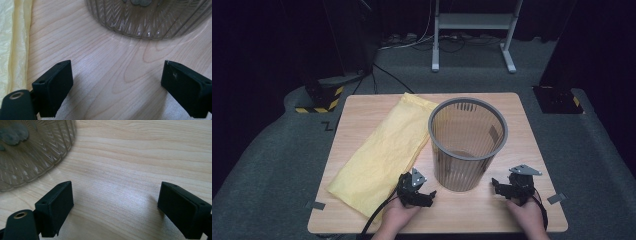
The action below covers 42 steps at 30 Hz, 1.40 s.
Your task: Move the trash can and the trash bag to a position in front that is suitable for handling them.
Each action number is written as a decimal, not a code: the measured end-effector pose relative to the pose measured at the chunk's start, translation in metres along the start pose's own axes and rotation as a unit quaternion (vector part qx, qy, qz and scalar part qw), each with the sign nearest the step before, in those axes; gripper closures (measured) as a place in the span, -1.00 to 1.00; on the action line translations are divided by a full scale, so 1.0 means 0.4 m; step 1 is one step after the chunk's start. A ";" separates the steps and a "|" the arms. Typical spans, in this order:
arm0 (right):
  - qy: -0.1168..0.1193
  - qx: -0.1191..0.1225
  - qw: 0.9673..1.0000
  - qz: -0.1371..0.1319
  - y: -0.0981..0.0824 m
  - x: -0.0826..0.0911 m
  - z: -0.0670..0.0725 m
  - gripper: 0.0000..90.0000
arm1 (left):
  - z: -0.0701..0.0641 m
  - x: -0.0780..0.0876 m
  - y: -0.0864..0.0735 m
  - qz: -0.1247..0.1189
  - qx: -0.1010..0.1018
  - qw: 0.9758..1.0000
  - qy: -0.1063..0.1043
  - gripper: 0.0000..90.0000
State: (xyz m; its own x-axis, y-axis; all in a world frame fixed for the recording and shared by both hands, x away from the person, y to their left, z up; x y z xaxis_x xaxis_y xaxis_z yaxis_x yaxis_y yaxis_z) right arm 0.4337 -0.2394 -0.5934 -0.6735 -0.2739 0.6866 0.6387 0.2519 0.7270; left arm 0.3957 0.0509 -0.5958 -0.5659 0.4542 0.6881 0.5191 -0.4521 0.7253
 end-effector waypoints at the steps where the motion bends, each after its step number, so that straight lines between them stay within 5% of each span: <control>1: 0.000 0.000 1.000 0.000 0.000 0.000 0.000 -0.72 | 0.000 0.000 0.000 0.000 0.000 1.000 0.000 -0.77; 27: 0.006 0.006 1.000 0.002 0.000 -0.002 0.003 -0.78 | -0.006 0.006 -0.001 0.000 -0.008 1.000 -0.002 -0.74; 32: 0.007 0.005 1.000 0.002 0.000 -0.002 0.003 -0.78 | -0.032 0.028 0.009 -0.009 -0.011 0.999 -0.032 -0.74; 42: 0.008 0.006 1.000 0.003 0.000 -0.003 0.003 -0.78 | 0.003 0.119 0.044 -0.040 0.014 0.997 -0.061 -0.74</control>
State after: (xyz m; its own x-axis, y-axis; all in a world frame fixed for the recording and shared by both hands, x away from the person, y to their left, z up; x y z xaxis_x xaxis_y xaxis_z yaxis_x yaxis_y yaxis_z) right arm 0.4339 -0.2379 -0.5941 -0.6640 -0.2872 0.6904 0.6377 0.2645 0.7234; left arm 0.3786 0.0655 -0.5502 -0.5249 0.5789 0.6240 0.4944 -0.3894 0.7771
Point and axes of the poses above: each handheld gripper's, and its own axes: x roughly backward along the jaws, y roughly out of its top, z roughly to its left, the point moved 10 cm from there along -x, roughly forward along the jaws, and after that the axes turned 1 degree about y, right-handed, at the moved point
